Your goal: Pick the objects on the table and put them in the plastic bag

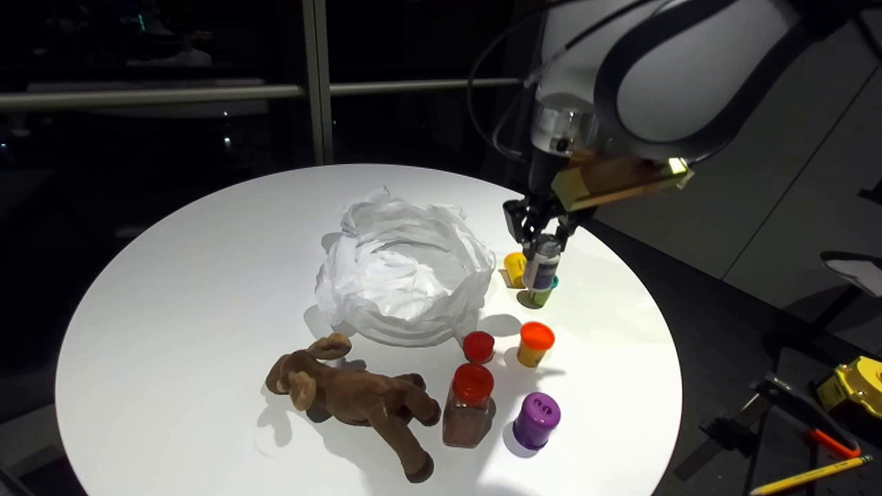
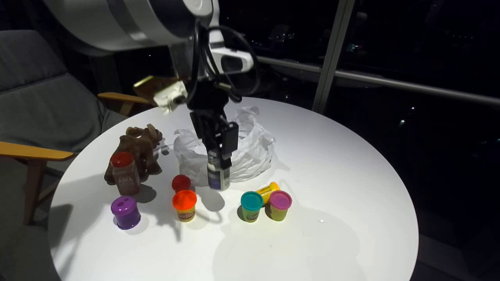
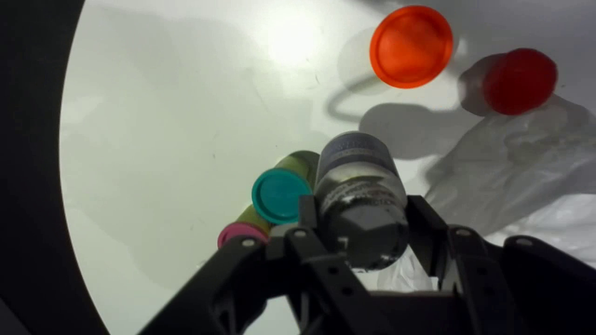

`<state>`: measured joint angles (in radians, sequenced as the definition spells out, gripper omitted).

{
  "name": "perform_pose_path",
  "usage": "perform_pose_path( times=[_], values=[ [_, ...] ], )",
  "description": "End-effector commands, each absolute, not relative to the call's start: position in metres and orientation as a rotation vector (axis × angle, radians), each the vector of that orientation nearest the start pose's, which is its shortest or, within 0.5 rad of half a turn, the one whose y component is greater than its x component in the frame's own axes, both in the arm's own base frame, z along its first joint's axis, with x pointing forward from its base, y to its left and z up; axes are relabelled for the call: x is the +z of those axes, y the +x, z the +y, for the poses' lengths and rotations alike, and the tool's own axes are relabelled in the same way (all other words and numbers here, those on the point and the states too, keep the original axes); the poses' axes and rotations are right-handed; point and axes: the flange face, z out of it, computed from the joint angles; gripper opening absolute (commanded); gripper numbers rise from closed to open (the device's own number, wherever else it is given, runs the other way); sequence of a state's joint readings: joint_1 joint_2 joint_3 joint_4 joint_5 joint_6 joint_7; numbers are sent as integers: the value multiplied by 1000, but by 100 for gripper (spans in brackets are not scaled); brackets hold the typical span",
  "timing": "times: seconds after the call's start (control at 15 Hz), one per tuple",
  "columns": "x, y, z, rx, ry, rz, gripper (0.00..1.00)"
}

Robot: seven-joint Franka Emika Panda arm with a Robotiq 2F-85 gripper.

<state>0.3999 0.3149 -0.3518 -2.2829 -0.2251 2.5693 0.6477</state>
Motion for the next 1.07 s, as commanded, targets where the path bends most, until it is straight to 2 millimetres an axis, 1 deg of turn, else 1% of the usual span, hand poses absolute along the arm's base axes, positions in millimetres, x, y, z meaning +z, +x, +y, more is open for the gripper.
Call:
perform_pose_path(
  times=[0.0,0.07,0.13,0.2,0.27,0.33,0.4,0.47,0.67,0.8,0.93,1.0],
  values=[
    [292,555,67,-183,-3265,612,25],
    [294,570,83,-216,-3248,589,25],
    [301,577,96,-258,-3236,558,25],
    [301,588,110,-306,-3224,536,25],
    [298,596,121,-318,-3209,521,25],
    [289,609,131,-343,-3193,522,25],
    [286,616,139,-355,-3185,517,25],
    [277,628,147,-406,-3168,519,25],
    [252,662,156,-547,-3144,565,25],
    [232,685,156,-630,-3146,612,25],
    [210,703,153,-666,-3173,643,25],
    [197,708,152,-646,-3188,656,25]
  ],
)
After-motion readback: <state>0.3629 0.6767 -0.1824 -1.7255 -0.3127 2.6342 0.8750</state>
